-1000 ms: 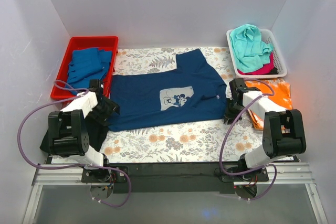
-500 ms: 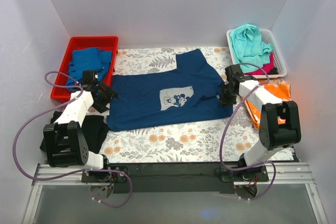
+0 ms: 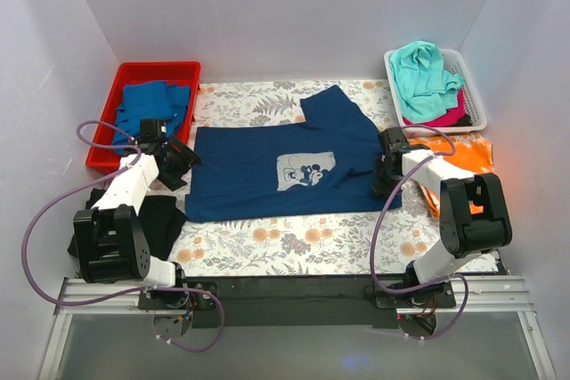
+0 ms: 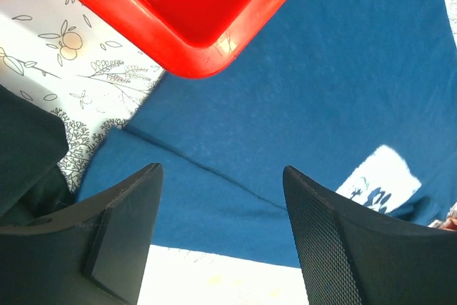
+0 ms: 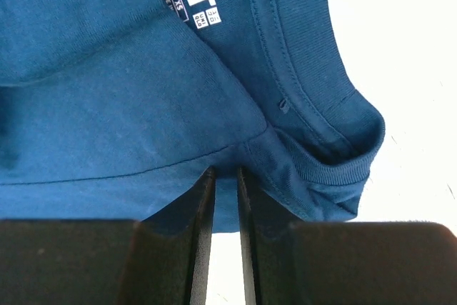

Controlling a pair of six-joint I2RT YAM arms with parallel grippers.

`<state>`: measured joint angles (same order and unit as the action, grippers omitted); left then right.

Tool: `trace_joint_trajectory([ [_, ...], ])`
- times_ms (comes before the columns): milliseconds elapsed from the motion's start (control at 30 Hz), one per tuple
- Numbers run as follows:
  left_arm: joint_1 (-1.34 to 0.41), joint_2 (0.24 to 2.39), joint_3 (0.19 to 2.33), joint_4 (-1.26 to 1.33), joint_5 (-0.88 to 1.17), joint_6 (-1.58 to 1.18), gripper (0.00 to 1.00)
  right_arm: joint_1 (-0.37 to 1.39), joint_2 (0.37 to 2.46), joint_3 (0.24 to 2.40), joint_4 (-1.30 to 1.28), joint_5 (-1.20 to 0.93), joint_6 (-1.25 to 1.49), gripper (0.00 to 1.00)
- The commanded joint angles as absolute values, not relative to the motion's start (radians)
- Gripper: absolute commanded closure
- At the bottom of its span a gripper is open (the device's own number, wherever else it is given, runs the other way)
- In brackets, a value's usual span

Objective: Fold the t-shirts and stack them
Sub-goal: Fold the flattened tshirt in 1/3 of the way

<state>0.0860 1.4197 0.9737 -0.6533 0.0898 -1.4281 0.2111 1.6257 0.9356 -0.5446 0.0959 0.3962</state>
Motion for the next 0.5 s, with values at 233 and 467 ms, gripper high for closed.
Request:
trace_joint_trajectory([
  [233,0.089,1.453,0.969,-0.649,0.090,-1.413,0.33,0.209,1.528,0.830,-0.776,0.281,0.440,0.76],
  [467,0.091,1.465,0.962,-0.606,0.136,-1.408,0.33,0.222,1.489,1.067,-0.758,0.255,0.385,0.74],
])
